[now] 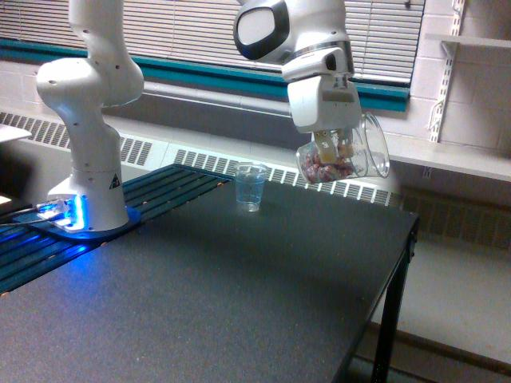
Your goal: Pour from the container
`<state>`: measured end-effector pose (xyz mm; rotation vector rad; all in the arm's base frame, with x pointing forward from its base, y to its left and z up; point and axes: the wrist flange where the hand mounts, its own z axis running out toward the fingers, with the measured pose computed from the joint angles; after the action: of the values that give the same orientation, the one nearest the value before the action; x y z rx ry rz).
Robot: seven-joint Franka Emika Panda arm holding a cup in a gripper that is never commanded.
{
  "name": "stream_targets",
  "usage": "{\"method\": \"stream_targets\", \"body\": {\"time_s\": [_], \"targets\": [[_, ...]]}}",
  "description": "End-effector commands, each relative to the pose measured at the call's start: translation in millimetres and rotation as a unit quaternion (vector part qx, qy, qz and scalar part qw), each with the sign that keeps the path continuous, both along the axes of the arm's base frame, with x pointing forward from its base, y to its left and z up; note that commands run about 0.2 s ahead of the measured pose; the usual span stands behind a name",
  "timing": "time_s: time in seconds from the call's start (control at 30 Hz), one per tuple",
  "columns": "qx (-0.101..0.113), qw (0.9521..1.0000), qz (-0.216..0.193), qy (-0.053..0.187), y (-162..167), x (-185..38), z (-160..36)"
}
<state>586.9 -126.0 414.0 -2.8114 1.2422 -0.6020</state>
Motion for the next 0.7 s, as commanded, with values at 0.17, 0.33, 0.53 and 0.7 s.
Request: {"method": "stream_targets", "body": {"time_s": [0.17,0.33,0.53,0.7], "targets": [[-0.002,1.0,-0.006,0.001,-8.8,-2.1,-7.2],[-0.007,0.9998,0.017,-0.003,7.6,0.1,-4.8],[-0.015,0.9985,0.051,-0.015,33.2,1.4,2.8],[-0.024,0.9958,0.086,-0.024,61.6,-0.6,9.3]]}}
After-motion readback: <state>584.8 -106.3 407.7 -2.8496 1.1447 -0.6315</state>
